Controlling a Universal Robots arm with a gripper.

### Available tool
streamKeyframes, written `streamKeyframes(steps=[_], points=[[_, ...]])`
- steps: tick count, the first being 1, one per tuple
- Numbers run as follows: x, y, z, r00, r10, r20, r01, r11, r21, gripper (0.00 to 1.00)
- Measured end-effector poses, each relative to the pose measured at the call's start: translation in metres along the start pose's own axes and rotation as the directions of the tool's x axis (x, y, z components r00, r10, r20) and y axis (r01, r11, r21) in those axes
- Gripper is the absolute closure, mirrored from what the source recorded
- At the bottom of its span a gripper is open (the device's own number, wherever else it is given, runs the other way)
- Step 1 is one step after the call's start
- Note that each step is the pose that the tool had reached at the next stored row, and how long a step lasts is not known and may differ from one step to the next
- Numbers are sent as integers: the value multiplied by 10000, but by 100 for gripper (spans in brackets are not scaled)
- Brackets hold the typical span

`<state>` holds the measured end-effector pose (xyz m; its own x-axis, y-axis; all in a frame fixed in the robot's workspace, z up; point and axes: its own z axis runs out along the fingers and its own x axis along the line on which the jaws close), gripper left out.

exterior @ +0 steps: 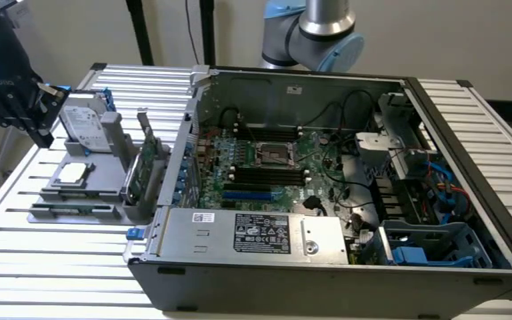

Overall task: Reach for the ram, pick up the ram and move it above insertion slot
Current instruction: 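Pick up the ram and move it above insertion slot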

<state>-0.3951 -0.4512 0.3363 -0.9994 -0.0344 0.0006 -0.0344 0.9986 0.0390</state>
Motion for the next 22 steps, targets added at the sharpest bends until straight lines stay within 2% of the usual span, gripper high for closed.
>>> streamKeyframes(steps=[4,7,11,14,17,22], points=[[0,0,0,10000,-37,-2,37,10000,1,89],[1,0,0,9985,-547,-21,547,9985,0,89],[0,0,0,9918,-1279,-49,1279,9918,-2,89],[0,0,0,9833,-1817,-71,1817,9834,-5,89],[0,0,0,9720,-2348,-92,2348,9720,-9,89],[0,0,0,9470,-3211,-125,3211,9470,-18,89]])
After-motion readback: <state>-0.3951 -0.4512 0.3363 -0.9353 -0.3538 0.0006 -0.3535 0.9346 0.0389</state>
